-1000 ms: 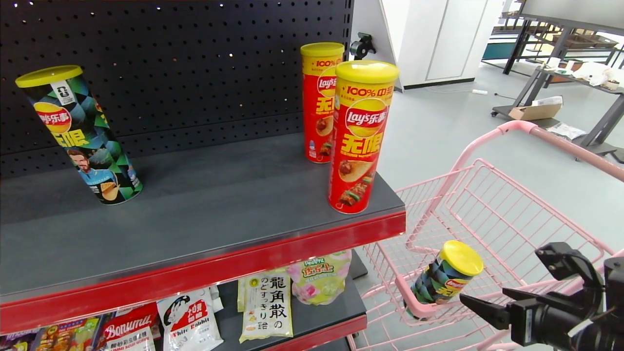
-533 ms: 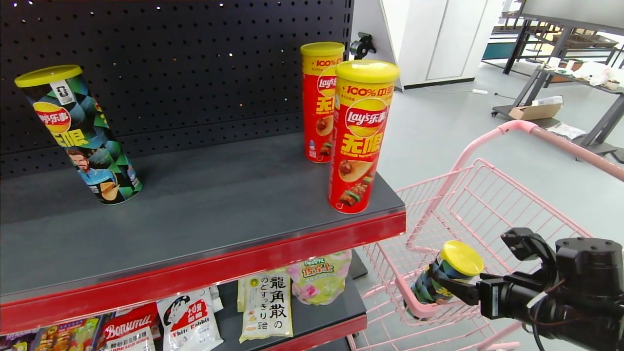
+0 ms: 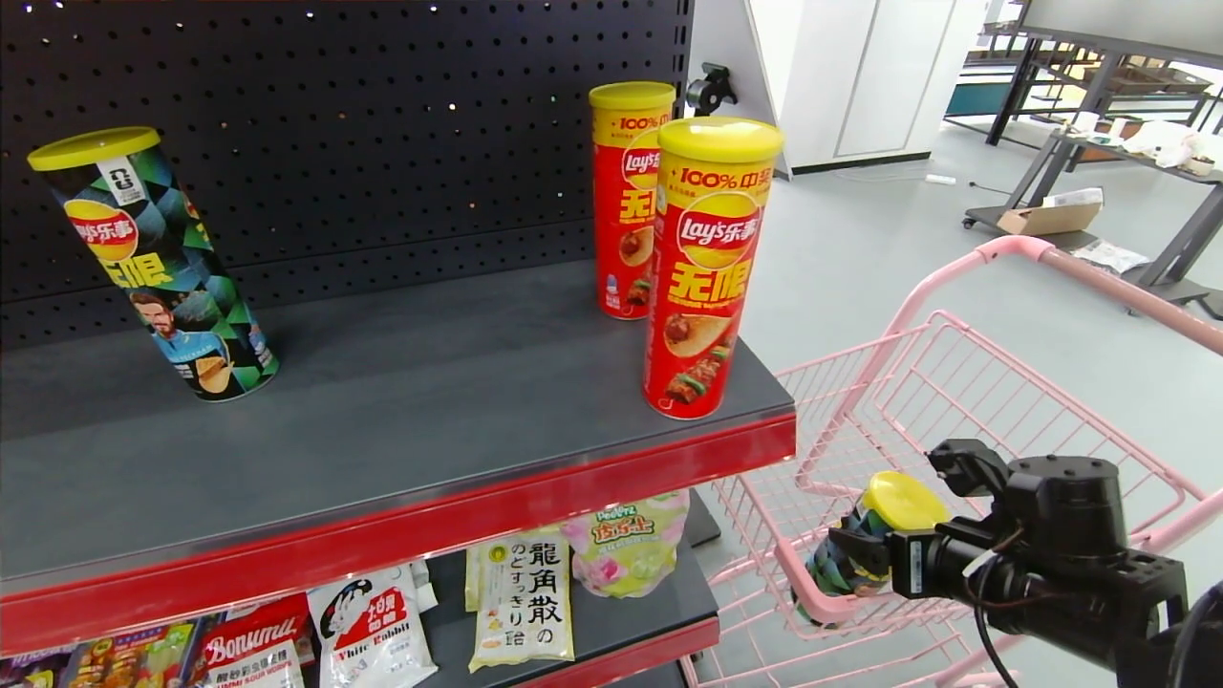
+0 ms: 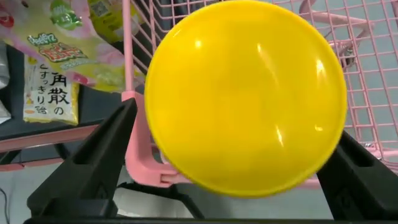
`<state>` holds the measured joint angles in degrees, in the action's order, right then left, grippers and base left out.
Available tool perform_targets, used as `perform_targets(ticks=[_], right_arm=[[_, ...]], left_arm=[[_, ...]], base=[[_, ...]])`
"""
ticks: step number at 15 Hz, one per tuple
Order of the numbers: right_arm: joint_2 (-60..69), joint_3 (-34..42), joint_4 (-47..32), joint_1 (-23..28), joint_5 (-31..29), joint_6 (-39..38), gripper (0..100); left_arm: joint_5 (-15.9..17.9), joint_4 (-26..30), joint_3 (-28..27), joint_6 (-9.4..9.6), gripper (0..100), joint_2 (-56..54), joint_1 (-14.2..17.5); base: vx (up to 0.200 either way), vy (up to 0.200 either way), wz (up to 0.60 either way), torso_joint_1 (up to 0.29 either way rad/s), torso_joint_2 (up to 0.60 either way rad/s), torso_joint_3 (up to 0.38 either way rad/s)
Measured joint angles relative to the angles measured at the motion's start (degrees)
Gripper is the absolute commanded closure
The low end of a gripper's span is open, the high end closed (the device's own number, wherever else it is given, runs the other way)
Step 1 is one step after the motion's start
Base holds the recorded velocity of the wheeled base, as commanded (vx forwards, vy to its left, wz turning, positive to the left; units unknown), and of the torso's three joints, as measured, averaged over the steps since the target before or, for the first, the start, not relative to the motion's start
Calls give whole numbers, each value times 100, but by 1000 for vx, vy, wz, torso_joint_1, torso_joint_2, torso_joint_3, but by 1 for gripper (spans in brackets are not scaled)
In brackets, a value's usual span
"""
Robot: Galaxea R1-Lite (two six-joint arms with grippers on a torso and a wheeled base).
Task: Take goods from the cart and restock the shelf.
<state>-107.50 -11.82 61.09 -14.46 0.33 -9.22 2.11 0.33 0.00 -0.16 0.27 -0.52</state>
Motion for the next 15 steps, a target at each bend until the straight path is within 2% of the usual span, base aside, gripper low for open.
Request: perform_targets(ticks=[6, 7, 15], right_arm=[[-330, -195, 187, -15, -177, 7, 0], [-369, -195, 233, -21, -207, 9, 100], [-418, -234, 307, -137, -443, 2, 100]], left_arm=[[0, 0, 0, 0, 0, 0, 0], [0, 0, 0, 0, 0, 0, 0], [0, 2, 0, 0, 0, 0, 0]], base=[[0, 0, 0, 0, 0, 0], [0, 0, 0, 0, 0, 0], [0, 0, 0, 0, 0, 0]])
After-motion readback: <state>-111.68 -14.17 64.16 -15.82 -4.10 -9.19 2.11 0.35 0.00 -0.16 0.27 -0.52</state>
